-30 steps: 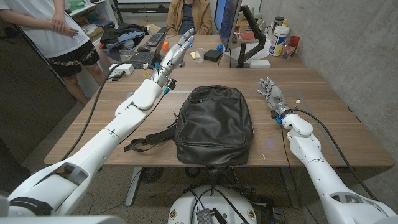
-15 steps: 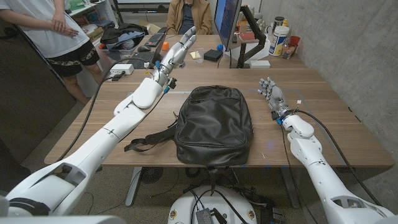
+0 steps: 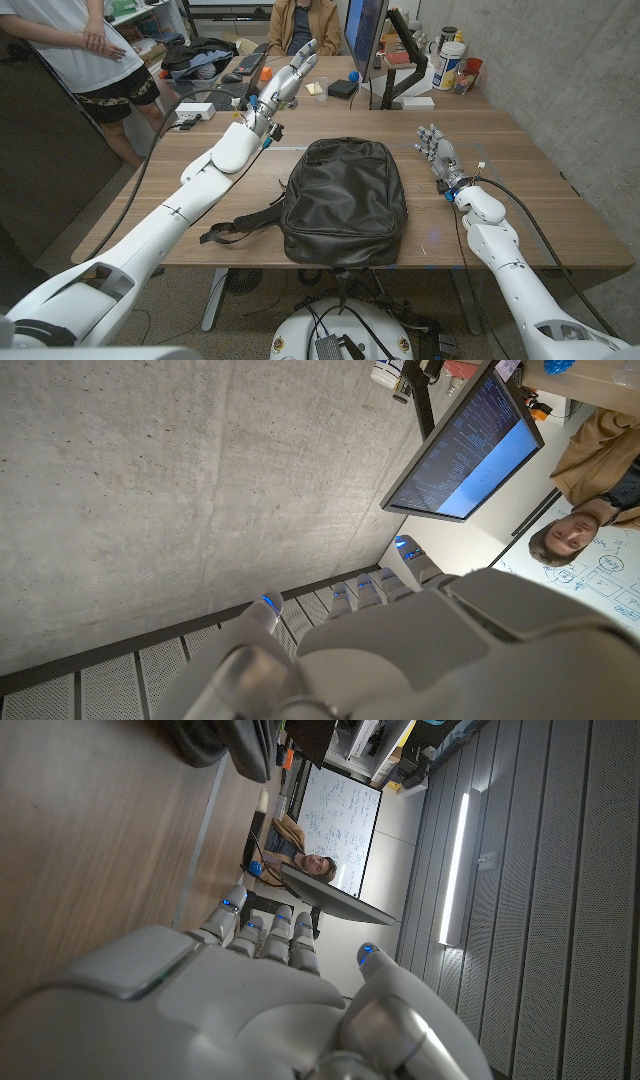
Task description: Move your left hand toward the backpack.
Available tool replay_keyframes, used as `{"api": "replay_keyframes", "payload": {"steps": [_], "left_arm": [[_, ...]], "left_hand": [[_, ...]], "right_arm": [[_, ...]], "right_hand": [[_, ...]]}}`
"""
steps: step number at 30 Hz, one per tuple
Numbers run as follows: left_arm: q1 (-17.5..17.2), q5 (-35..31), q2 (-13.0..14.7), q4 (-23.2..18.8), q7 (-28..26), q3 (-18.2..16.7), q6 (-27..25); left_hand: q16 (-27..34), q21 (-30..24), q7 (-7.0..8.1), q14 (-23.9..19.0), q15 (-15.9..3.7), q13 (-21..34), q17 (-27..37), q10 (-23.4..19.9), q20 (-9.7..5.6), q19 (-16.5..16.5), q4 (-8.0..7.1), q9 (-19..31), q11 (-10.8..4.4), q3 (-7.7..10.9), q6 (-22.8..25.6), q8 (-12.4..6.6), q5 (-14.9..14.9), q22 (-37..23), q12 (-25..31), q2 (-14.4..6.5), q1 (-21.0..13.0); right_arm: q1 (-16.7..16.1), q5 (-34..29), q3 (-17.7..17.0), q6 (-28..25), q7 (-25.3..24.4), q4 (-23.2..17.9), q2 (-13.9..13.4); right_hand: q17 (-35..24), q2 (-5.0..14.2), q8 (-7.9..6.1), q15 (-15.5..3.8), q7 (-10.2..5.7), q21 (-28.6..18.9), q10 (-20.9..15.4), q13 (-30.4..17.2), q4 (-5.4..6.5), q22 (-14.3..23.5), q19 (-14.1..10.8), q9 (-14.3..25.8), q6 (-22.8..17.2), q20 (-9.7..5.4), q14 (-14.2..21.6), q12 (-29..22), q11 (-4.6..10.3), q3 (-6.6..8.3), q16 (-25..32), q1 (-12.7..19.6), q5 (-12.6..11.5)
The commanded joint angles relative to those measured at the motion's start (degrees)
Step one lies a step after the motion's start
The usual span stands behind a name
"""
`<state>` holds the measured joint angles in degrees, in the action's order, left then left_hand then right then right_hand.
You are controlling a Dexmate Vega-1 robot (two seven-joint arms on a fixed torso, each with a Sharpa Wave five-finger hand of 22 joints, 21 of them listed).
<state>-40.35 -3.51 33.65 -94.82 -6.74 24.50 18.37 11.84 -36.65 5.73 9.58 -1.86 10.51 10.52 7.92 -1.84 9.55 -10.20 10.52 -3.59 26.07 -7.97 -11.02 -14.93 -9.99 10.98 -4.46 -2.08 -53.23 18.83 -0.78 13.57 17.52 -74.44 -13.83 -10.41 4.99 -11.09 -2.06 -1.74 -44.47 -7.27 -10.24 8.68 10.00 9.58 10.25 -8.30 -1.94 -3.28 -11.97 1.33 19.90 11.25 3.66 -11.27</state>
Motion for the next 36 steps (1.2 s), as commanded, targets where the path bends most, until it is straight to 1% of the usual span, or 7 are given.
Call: {"api": "replay_keyframes", "payload": {"steps": [1, 9, 17, 36], "left_arm": [[0.63, -2.37, 0.41, -0.75, 0.22, 0.41, -0.46], [1.25, -3.87, 0.53, -0.96, 0.32, 0.80, -0.77], [1.93, -6.76, 0.73, -1.50, -0.24, 1.39, -1.13], [3.35, -9.20, 0.70, -1.21, 0.43, 2.52, -1.27]], "left_hand": [[-0.38, 0.05, 0.05, 0.53, -1.73, 0.11, 0.15, 0.04, 0.38, 0.13, -0.10, 0.23, -0.18, 0.45, 0.13, 0.01, -0.03, -0.32, 0.16, -5.19, -0.31], [-0.37, 0.17, 0.10, 0.41, -1.79, 0.11, 0.15, -0.04, 0.48, 0.04, -0.10, 0.23, -0.21, 0.55, 0.27, -0.03, -0.03, -0.30, 0.19, -5.19, -0.34], [-0.36, 0.28, 0.11, 0.31, -1.81, 0.11, 0.14, -0.20, 0.40, -0.05, -0.08, 0.23, -0.27, 0.62, 0.39, -0.07, -0.04, -0.27, 0.24, -5.16, -0.38], [-0.44, 0.72, 0.19, 0.27, -1.83, 0.10, 0.10, -0.25, 0.38, 0.02, 0.04, 0.23, -0.44, 0.81, 0.41, -0.04, -0.06, -0.21, 0.21, -4.99, -0.56]], "right_arm": [[-0.10, 0.20, 0.18, 0.70, -0.01, 0.08, -0.10], [0.29, 0.32, 0.33, 1.09, 0.31, 0.69, -0.20], [0.68, 0.46, 0.31, 1.33, 0.47, 1.27, -0.26], [1.45, 0.59, 0.29, 1.79, 0.79, 2.75, -0.10]], "right_hand": [[0.09, 4.49, -0.14, -1.86, 0.02, 0.43, -0.40, -0.28, -0.11, 0.10, 3.04, 0.29, -0.71, -5.85, 0.02, -0.18, -0.07, 0.02, 0.01, -0.28, -0.38], [0.10, 4.51, -0.17, -1.80, -0.05, 0.54, -0.44, -0.28, -0.13, 0.10, 2.88, 0.30, -0.93, -5.81, 0.07, -0.19, -0.13, 0.01, 0.00, -0.26, -0.39], [0.09, 4.52, -0.19, -1.85, 0.00, 0.68, -0.49, -0.28, -0.11, 0.11, 2.87, 0.31, -1.12, -5.83, 0.08, -0.20, -0.04, -0.03, 0.00, -0.29, -0.39], [0.09, 4.52, -0.11, -1.84, 0.13, 0.99, -0.61, -0.28, -0.04, 0.12, 2.81, 0.33, -1.22, -5.81, 0.12, -0.22, -0.03, -0.07, -0.02, -0.35, -0.39]]}}
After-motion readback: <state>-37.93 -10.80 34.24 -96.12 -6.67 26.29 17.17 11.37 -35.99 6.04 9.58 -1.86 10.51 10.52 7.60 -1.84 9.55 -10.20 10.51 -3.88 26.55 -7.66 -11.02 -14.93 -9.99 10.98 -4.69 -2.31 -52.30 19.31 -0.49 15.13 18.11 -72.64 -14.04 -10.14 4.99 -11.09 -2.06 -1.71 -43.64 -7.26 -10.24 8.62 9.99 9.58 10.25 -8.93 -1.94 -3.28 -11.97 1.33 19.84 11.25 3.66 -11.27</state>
